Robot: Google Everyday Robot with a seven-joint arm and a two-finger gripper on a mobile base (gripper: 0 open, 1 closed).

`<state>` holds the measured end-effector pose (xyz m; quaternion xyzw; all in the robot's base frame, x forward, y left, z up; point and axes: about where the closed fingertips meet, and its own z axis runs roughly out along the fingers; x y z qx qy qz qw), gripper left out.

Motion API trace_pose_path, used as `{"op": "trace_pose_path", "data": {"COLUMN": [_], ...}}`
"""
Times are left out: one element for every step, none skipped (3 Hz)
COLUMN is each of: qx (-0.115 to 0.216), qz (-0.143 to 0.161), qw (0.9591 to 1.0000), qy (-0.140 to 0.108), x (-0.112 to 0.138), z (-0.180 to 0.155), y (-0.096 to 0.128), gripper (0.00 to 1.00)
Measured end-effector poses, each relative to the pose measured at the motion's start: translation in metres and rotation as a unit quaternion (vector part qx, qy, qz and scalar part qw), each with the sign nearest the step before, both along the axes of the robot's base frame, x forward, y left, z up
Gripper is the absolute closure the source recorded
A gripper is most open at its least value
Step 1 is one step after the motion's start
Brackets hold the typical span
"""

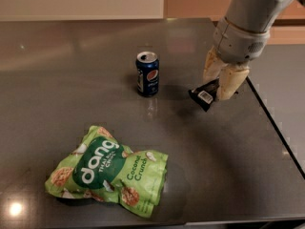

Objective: Pick rxbar chocolate

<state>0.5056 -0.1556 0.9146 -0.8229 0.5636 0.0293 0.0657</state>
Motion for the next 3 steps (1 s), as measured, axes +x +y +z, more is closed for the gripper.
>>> {"op": "trace_pose_path", "data": {"qx": [0.033, 0.042, 0.048], "qz": [-0.03, -0.032, -0.033], "qw": [0.9987, 0.9976, 0.9967], "qy": [-0.026, -0.044, -0.056], "x": [0.011, 0.021, 0.028], "z": [0.046, 0.048, 0.048], "y": [0.024, 0.03, 0.033], "gripper": [1.0, 1.0, 1.0]}}
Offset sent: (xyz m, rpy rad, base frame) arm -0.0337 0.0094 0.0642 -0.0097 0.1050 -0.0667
